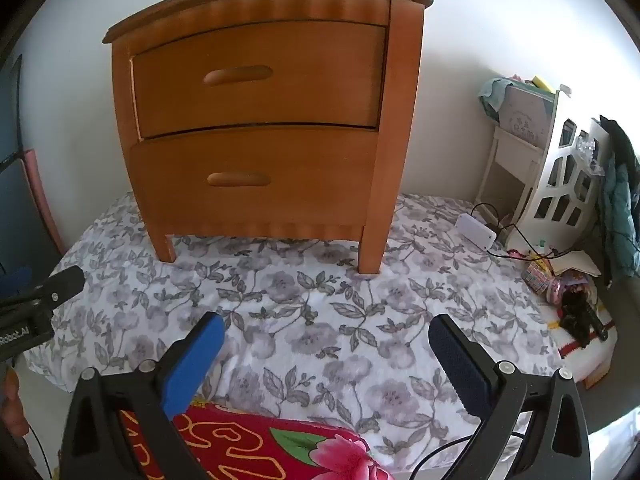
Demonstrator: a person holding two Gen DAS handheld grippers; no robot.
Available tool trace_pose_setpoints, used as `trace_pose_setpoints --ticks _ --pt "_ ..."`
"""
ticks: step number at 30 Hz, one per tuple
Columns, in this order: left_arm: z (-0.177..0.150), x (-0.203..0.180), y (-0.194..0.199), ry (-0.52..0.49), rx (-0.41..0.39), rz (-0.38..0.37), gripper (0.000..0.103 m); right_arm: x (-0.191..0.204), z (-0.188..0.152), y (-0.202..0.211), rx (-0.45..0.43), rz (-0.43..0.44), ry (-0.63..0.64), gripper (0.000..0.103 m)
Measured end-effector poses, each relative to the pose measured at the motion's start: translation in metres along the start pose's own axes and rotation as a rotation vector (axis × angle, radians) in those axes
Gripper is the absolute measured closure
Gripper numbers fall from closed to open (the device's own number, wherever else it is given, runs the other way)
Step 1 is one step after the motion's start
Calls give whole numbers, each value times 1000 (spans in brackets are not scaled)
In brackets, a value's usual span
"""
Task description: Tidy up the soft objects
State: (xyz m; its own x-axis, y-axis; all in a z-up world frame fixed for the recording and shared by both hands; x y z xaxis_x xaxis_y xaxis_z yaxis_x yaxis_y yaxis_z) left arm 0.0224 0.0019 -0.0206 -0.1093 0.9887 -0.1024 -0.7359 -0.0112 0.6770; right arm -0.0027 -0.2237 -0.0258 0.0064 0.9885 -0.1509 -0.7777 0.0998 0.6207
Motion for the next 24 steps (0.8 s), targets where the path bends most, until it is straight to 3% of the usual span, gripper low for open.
trace_pose_setpoints --ticks 24 --pt "-1 1 -1 1 33 -16 0 1 -2 0 18 10 -16 0"
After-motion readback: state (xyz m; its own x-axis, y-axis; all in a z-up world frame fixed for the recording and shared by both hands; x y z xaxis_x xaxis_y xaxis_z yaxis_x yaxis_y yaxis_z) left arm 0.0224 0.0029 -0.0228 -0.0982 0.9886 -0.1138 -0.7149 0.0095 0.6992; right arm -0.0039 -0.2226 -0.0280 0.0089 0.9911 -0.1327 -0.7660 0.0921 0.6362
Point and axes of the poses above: each gripper's, at about its wrist camera, not at the fingertips, and y roughly against the way its jaws point, x to its left, z to its top, the point moved 3 cm from there along -y, roughly the way its jaws point, and after that the axes turned 6 degrees about y, right-handed, at the moved point
